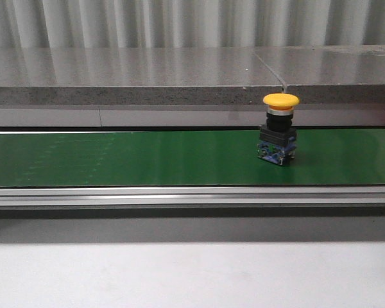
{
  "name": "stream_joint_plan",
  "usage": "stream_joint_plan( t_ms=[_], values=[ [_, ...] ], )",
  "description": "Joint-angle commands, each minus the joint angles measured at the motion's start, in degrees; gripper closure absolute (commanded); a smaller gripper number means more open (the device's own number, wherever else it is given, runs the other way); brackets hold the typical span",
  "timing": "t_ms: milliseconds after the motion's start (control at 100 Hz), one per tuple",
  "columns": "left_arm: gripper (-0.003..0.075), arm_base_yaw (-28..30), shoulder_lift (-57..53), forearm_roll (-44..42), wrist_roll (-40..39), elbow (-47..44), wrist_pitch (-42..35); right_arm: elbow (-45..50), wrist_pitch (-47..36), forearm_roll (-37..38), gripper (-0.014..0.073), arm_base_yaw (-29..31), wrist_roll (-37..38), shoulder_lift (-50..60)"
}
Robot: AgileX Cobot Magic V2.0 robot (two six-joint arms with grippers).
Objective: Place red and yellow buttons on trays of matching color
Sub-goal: 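Move the right gripper to the yellow button on the belt and grasp it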
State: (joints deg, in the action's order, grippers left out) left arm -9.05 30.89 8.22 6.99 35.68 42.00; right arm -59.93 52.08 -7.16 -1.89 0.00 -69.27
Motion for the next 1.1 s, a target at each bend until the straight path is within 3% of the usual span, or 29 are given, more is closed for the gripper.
stream_joint_plan(
  t_ms=[0, 220, 430, 770, 1090],
  values=[
    [0.074, -0.42, 0.1, 0.88, -0.05, 1.51, -4.09, -3.76, 0.4, -0.38, -0.0045, -1.32, -1.74, -0.69],
    [0.074, -0.42, 0.1, 0.88, -0.05, 1.51, -4.09, -11.27, 7.58, -0.38, -0.0041, -6.71, -7.12, -7.9],
    [0.074, -0.42, 0.1, 0.88, -0.05, 1.51, -4.09, -16.31, 9.08, -0.38, -0.0041, -11.2, -14.39, -14.22],
    [0.074, -0.42, 0.1, 0.88, -0.05, 1.51, -4.09, -20.99, 9.64, -0.44, -0.0041, -11.82, -24.5, -22.78],
    [0.074, -0.42, 0.1, 0.88, -0.05, 1.51, -4.09, -22.94, 7.84, -0.5, -0.0023, -11.82, -25.45, -27.47]
  ],
)
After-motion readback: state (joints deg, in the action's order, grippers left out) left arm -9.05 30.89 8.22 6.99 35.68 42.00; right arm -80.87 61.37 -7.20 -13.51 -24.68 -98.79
